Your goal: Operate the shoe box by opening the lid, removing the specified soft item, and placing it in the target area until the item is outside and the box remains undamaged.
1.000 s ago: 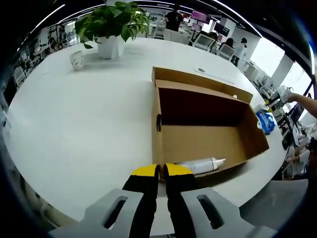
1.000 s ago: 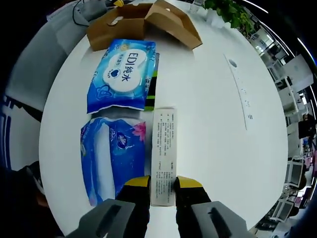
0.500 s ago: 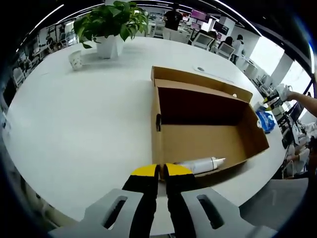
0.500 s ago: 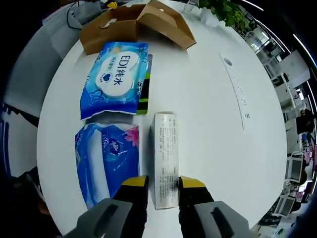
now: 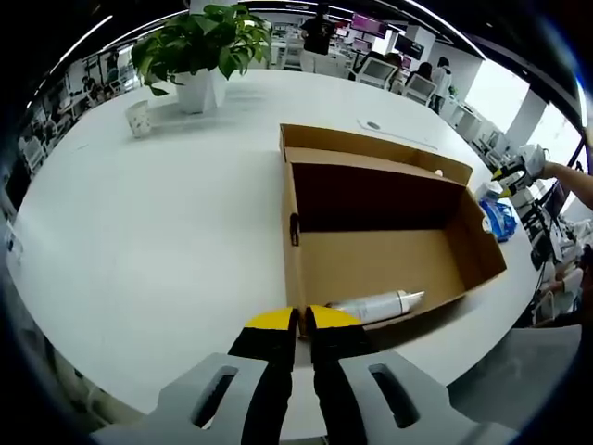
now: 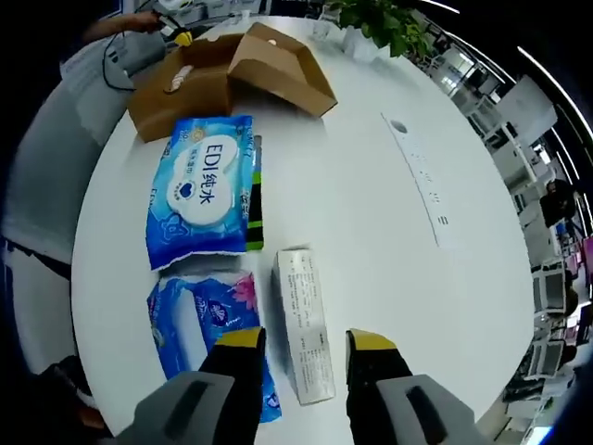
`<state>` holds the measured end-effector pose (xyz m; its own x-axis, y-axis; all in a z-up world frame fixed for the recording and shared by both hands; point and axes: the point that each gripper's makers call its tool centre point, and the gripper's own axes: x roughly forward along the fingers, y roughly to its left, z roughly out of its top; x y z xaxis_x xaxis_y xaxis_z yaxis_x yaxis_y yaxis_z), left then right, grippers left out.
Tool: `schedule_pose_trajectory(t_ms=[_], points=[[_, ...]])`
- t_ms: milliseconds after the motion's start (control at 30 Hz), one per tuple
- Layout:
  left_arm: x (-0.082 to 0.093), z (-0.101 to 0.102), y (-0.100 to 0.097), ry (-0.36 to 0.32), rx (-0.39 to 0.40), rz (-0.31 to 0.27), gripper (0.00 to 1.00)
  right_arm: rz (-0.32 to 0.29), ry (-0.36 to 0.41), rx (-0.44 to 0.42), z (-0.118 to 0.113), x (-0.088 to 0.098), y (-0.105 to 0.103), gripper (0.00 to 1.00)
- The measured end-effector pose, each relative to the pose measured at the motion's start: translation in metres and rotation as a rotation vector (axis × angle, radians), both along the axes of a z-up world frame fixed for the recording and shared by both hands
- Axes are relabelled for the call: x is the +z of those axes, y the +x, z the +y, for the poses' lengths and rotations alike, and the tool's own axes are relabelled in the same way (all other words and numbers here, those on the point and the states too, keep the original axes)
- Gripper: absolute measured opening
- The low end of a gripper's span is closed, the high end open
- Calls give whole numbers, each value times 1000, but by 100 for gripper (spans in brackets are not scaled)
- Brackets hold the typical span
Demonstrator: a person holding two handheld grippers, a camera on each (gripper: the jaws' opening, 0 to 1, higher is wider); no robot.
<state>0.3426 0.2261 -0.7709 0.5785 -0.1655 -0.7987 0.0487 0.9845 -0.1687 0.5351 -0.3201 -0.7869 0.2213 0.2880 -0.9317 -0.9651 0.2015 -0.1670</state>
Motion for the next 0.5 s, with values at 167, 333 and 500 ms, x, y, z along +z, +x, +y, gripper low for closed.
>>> schedule_pose_trajectory(t_ms=[167,333,500], points=[[1,-1,0,9,-18,-12,3,-5,56,-76,8,12,-7,40],[4,-1,1,32,-54,-56,4,5,114,-147,19,23,-21,47],[10,-1,6,28,-60,-94,6,-3,127,-160,24,28,-33,52]])
